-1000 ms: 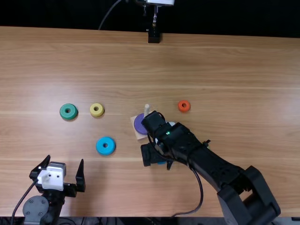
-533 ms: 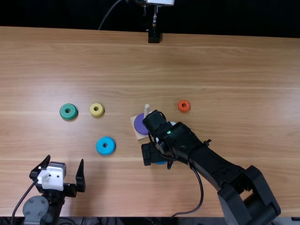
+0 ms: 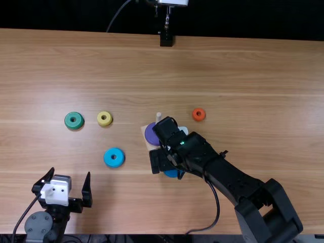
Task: Build the Hanoi tower: stack the rings onto the peg from bottom to top in this color order: purple, dark blue, light blue, dark green, light green, yellow, orange.
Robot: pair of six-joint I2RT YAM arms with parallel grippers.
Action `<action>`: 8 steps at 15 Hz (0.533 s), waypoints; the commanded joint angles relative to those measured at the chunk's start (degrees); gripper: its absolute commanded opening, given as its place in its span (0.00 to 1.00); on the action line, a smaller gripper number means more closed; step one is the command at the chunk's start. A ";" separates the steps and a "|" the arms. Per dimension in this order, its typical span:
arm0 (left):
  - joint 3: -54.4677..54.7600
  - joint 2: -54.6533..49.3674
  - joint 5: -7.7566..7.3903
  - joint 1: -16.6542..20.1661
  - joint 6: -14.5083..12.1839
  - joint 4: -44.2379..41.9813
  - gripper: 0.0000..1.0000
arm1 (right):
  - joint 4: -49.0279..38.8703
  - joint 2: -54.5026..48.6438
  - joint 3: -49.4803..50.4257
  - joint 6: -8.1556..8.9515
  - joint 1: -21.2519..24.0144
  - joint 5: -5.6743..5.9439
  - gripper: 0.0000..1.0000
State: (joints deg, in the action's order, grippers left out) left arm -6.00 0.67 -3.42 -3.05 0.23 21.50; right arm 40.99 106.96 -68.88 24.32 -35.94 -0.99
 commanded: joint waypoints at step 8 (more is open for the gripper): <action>6.00 -0.67 -0.59 -0.73 0.09 4.55 1.00 | 0.94 1.59 0.85 0.68 -0.18 1.10 1.00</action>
State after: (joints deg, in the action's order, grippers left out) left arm -6.00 0.67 -3.42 -3.05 0.25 21.52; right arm 42.00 107.85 -68.88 24.25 -35.97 -0.80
